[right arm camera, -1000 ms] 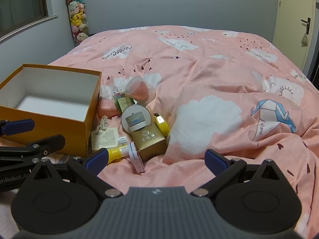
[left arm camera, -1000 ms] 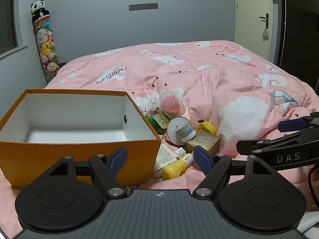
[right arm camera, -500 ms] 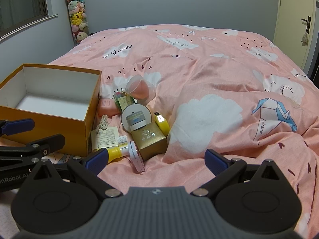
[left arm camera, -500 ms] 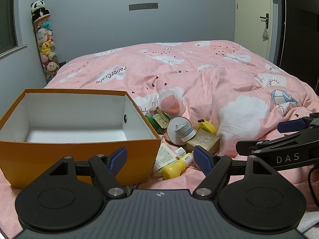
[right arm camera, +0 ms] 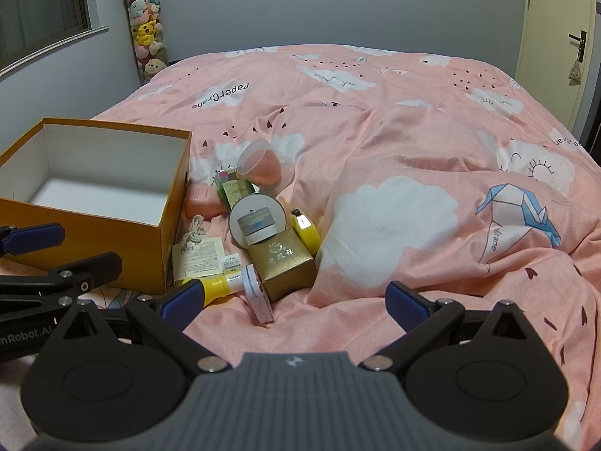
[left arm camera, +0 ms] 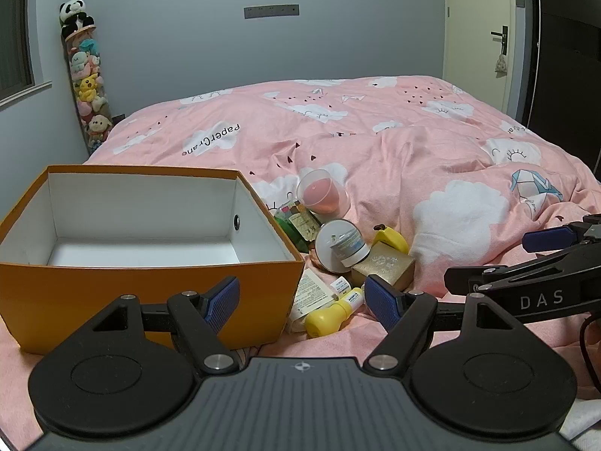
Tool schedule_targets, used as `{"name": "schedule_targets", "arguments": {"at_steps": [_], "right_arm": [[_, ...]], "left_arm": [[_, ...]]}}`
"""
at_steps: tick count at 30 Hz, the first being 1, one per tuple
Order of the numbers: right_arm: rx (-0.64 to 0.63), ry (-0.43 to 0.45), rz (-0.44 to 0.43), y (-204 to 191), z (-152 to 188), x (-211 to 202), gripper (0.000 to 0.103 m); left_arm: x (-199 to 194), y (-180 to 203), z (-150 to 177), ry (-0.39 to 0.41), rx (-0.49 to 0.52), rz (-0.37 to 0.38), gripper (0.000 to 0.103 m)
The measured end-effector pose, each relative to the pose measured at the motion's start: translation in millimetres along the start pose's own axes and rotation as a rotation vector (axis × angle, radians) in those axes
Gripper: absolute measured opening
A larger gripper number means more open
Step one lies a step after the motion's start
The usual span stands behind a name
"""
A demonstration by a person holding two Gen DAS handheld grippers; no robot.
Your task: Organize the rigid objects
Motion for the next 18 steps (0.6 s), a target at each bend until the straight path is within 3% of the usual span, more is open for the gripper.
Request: {"name": "schedule_targets", "arguments": {"at_steps": [18], "right_arm": [[0.003, -0.013, -0.006, -1.4, 1.3, 2.5, 0.1]], "left_arm": [[0.2, -0.1, -0.1, -0.002, -0.001, 0.001, 0.089]]}}
Point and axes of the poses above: each gripper's, at about its wrist camera, not at the fingertips, and x roughly the way its jaws point, y to its right, z to its underside, the point moved 4 cm from there along x, roughly the way its jaws point, and after that the axes turned 9 degrees about -x, right-handed, at the moved point
